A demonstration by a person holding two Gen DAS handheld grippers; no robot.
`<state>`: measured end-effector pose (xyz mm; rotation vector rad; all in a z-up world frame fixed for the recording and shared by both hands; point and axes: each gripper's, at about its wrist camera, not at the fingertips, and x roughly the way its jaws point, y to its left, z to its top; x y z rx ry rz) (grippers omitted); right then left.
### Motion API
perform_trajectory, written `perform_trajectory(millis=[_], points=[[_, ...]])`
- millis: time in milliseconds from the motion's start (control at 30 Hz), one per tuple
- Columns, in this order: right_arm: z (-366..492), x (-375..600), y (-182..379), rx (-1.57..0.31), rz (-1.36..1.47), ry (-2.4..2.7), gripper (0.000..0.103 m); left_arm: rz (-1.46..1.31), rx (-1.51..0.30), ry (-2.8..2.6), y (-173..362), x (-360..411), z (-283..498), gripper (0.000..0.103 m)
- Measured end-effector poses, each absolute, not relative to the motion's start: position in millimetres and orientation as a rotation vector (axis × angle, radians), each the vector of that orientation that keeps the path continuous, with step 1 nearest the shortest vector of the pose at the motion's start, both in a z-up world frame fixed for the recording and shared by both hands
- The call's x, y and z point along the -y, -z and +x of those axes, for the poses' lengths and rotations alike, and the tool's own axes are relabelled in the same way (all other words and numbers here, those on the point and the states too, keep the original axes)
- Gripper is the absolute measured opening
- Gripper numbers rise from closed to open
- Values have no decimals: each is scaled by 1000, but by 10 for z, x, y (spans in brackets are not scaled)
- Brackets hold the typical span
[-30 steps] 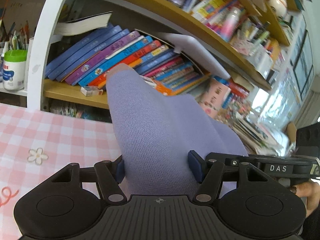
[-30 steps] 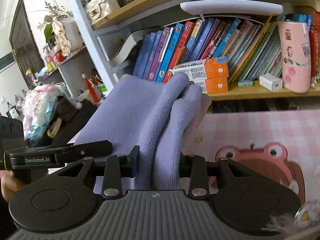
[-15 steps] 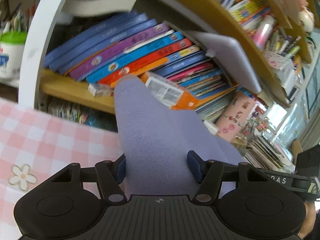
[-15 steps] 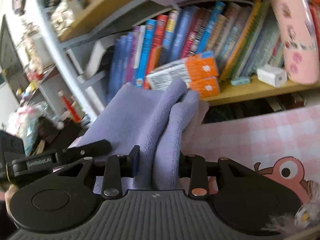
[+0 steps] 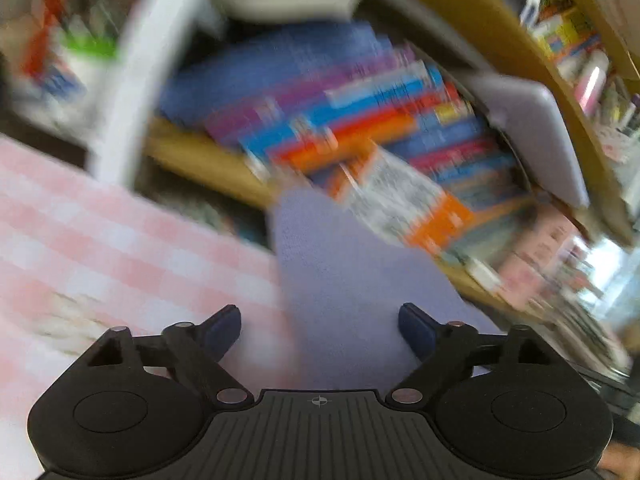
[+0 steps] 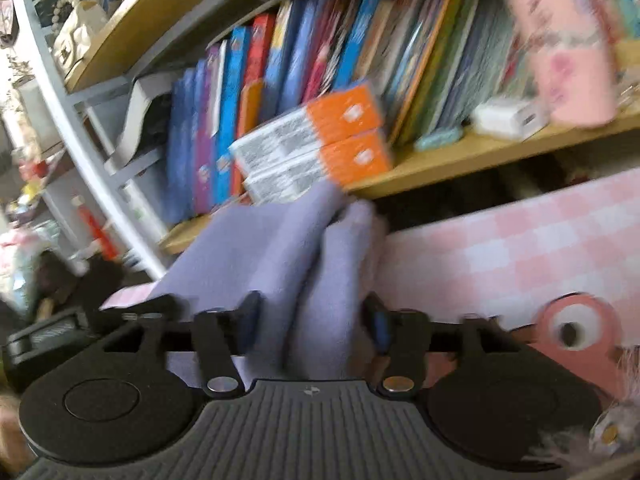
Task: Fold clothes
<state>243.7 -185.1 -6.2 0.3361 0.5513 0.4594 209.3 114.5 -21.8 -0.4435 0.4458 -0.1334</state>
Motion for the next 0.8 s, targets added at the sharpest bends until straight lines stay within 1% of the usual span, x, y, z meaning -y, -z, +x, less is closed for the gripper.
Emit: perform_trajectory(millis=[133, 167, 367, 467, 533, 633, 733, 800], points=[[2101, 1993, -56, -491, 347, -411, 67, -402, -275, 64, 70, -1117, 1624, 90], [2007, 2021, -77, -478, 343, -403, 67, -398, -257, 59, 53, -1088, 1521, 90], [1397, 2013, -130, -423, 192, -372, 68, -341, -279, 49, 9, -838, 973, 90], [1061, 1907, -123, -380, 64, -338, 70, -268, -260, 31, -31, -728, 634, 90], [838, 1834, -127, -349, 6, -321, 72, -196, -233, 0, -62, -656, 417, 90], [562, 1757, -122, -301, -19, -303, 73, -77, -196, -57, -92, -547, 138, 91], [365, 1736, -125, -248, -43, -259, 74, -20, -185, -49, -121, -465, -34, 91], [290, 1744, -125, -250, -48, -242, 74, -3, -185, -28, -136, -411, -110, 91]])
